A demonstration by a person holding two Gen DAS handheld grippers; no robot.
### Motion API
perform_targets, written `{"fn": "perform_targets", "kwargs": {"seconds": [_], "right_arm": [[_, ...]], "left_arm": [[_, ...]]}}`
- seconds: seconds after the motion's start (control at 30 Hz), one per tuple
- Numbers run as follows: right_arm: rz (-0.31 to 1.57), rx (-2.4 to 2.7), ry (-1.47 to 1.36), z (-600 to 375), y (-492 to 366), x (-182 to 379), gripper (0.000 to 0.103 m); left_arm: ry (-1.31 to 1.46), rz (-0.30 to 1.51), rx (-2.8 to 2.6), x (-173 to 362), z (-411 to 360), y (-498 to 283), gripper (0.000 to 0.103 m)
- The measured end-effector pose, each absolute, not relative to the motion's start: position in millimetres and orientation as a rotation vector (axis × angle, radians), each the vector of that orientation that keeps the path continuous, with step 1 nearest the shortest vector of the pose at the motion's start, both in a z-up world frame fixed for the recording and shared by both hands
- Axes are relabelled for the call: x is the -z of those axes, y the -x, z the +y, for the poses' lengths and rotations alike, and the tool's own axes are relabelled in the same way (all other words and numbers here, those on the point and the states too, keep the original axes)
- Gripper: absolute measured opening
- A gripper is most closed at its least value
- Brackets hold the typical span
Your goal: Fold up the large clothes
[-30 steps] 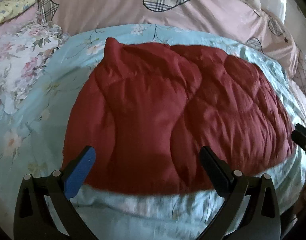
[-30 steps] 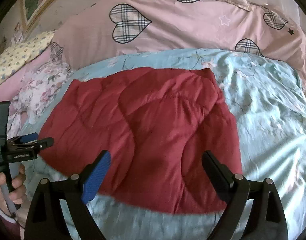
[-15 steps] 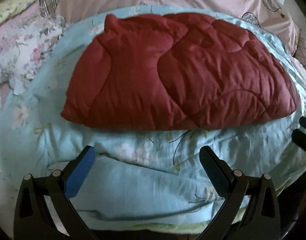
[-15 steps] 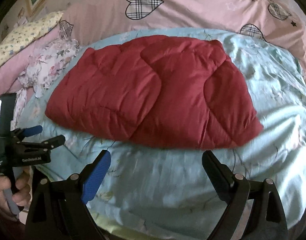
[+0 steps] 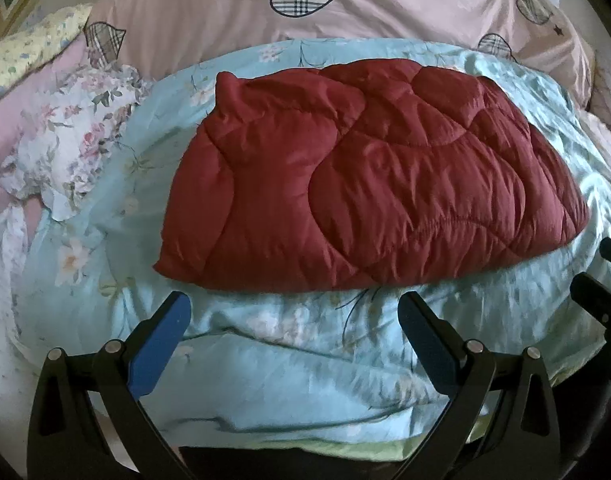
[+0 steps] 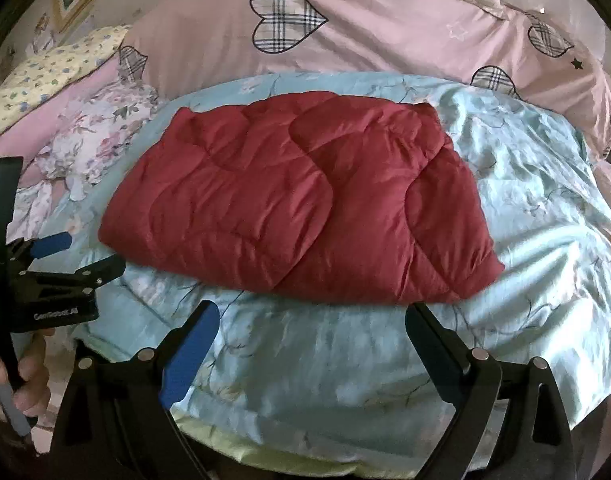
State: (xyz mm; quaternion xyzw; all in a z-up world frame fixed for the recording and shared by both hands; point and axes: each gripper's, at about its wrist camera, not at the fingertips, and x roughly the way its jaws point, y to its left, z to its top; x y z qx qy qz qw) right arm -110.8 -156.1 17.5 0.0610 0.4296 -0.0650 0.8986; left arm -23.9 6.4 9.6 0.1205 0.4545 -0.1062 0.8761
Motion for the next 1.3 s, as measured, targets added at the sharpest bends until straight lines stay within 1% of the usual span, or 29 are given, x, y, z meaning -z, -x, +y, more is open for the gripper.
{"fn": "perform_targets", "kwargs": {"seconds": [0.6, 1.3], "right_arm": [[0.895, 0.172, -0.152, -171.3, 88.2, -0.7, 0.095], [0.891, 0.173, -0.161, -173.5, 79.1, 3.7, 0.095]], "left_arm": [[-0.2, 0.974, 0.227, 2.2, -7.4, 3.8, 0.103], [-0.183, 0.983, 0.237, 6.9, -12.0, -3.0, 0.103]]}}
